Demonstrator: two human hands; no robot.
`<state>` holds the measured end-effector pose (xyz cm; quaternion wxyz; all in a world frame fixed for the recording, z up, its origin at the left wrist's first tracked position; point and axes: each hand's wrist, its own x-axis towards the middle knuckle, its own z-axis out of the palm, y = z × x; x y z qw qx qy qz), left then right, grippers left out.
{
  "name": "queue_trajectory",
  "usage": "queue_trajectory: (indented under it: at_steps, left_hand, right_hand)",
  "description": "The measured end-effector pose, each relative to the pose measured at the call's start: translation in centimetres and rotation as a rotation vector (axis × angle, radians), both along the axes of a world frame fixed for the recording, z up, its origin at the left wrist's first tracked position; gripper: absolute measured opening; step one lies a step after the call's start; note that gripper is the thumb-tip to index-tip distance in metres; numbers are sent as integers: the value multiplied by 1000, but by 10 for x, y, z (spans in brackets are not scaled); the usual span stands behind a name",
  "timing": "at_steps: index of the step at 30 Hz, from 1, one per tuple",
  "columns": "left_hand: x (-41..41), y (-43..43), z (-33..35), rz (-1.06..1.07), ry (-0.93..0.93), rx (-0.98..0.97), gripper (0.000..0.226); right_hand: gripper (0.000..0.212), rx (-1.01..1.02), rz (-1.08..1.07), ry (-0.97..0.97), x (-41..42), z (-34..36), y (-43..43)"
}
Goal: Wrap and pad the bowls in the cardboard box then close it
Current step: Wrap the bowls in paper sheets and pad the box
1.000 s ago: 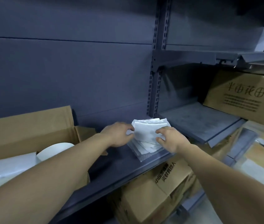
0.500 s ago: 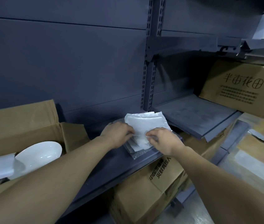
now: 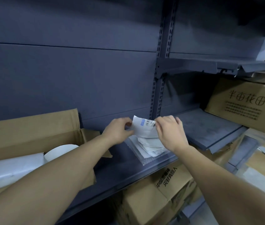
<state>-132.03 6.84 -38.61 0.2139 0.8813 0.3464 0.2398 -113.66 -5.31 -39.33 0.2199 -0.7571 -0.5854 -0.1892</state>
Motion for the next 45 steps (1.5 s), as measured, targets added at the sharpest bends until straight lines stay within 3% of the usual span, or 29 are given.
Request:
queue_trajectory:
  at_steps: [3, 8, 12, 16, 21, 27, 33, 35, 41, 45]
  left_hand:
    - [-12, 0, 8, 35, -29, -1, 9]
    - [-31, -15, 28, 62, -117, 23, 18]
    - [-55, -26, 48, 76, -212, 20, 16]
    - [-82, -37, 69, 109, -280, 34, 12]
    - [-120, -46, 87, 181, -335, 65, 16]
    - [-182, -49, 88, 284, -411, 35, 13]
    - [-242, -43, 76, 337, -499, 25, 66]
    - [-258, -39, 71, 339, -470, 49, 73]
    - [-293, -29, 48, 361, -453, 50, 69]
    - [-306, -18, 32, 378, -403, 58, 50]
  right_hand:
    - [22, 33, 40, 3, -12, 18, -4]
    - [25, 121, 70, 26, -35, 40, -11]
    - [54, 211, 21, 124, -51, 48, -20]
    - [79, 259, 46, 444, -69, 52, -25]
    - [80, 265, 188, 876, -105, 56, -17]
    - [71, 273, 317, 822, -165, 61, 3]
    - [67, 225, 419, 816, -213, 63, 21]
    - [67, 208, 439, 823, -227, 61, 27]
    - [72, 124, 461, 799, -252, 41, 48]
    - [72, 83, 483, 775, -262, 27, 59]
